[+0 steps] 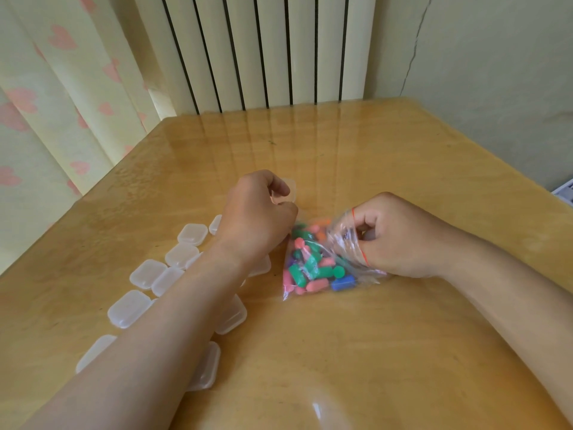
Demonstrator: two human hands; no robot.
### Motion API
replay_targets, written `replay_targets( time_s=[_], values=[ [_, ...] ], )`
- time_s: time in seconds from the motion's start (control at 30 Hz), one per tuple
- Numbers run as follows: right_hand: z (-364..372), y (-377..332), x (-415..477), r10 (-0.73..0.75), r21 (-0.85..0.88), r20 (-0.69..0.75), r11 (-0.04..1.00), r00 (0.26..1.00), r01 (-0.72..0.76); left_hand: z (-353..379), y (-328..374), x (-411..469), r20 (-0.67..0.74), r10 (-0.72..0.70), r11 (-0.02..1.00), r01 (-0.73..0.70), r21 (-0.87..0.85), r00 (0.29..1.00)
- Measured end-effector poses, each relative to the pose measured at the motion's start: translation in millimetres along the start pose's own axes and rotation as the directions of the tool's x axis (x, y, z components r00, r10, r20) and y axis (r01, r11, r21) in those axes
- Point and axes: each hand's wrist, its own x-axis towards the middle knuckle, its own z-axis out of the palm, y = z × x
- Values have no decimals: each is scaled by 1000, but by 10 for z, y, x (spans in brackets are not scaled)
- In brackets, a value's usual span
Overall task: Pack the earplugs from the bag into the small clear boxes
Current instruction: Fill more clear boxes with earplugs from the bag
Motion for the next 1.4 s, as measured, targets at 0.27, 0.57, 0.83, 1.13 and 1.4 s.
replay_targets(
  time_s=[0.27,0.57,0.83,1.13,1.4],
  values=[
    [-74,-39,-27,32,-69,-105,997,994,-39,-69,128,-66,55,33,994,-27,-105,998],
    [-151,-115,-69,102,-90,-85,990,991,-109,-28,97,-61,132,31,995,-17,-103,991],
    [-155,-66,-55,62,-186,-30,980,998,-66,-27,41,-19,114,11,999,-5,-49,993],
    [-123,-101,-62,93,-49,71,995,993,-89,-67,3,33,43,-17,999,19,-44,999],
    [-124,-139,-103,106,25,133,994,985,-110,-10,-12,17,63,0,999,3,-51,998]
  ],
)
